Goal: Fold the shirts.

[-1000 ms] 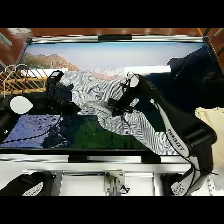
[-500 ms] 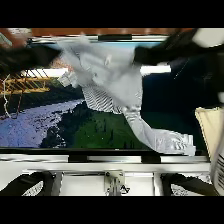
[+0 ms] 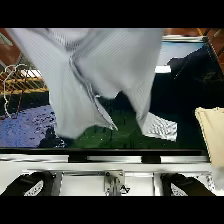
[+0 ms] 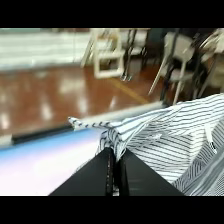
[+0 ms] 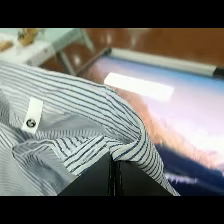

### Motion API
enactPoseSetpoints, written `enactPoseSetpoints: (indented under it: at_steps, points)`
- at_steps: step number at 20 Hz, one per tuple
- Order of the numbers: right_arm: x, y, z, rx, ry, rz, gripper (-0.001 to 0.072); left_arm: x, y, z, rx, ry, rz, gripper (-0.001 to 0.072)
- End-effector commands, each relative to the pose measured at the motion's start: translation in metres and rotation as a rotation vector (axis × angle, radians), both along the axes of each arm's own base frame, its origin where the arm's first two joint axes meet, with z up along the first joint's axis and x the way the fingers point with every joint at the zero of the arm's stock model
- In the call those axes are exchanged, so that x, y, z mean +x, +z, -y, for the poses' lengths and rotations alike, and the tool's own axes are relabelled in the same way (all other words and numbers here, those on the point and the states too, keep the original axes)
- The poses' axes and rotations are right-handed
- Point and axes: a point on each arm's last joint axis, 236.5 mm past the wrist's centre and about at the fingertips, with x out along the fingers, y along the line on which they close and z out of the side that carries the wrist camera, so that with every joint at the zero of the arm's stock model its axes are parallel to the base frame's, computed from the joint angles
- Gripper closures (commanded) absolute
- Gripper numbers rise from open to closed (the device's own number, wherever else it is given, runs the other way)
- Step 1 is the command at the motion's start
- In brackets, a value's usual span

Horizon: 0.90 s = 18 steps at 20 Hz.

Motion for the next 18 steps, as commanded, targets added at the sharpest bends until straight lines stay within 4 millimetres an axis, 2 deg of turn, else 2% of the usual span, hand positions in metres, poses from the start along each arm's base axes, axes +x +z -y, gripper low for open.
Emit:
enactPoseSetpoints:
  at_steps: [1,3,5,7,9,12,14,15,17,18]
  points:
    - [-0.039,-0.106,0.003,-0.191,0.103,-0.419,0.0638,-0.001,-0.096,0.004,0.046,-0.007,-0.396,0.0645]
    - [-0.04,-0.172,0.019,-0.279,0.048,-0.635,0.0639,0.002,-0.17,0.027,0.101,-0.073,-0.579,0.0645]
    - [-0.038,-0.233,0.032,-0.337,-0.016,-0.794,0.0638,0.011,-0.25,0.034,0.151,-0.06,-0.716,0.0645]
    - [-0.039,-0.286,0.032,-0.336,-0.04,-0.905,0.0638,0.014,-0.326,0.036,0.139,-0.036,-0.837,0.0644]
    - [-0.039,-0.328,0.023,-0.356,-0.047,-0.942,0.0638,0.014,-0.379,0.037,0.108,-0.013,-0.908,0.0643]
    - [-0.044,-0.366,0.004,-0.422,-0.037,-1.016,0.0638,0.011,-0.423,0.034,0.101,0.009,-0.973,0.0642]
    - [-0.044,-0.378,-0.002,-0.429,-0.039,-1.051,0.0638,0.003,-0.437,0.033,0.225,-0.063,-0.943,0.0631]
    - [-0.042,-0.381,-0.003,-0.426,-0.043,-1.057,0.0638,0.0,-0.44,0.033,0.283,-0.101,-0.918,0.055]
    - [-0.038,-0.383,-0.001,-0.43,-0.055,-1.047,0.0638,-0.001,-0.442,0.03,0.38,-0.152,-0.854,0.0209]
    - [-0.038,-0.383,0.0,-0.432,-0.056,-1.047,0.0638,0.0,-0.443,0.028,0.412,-0.159,-0.838,0.0152]
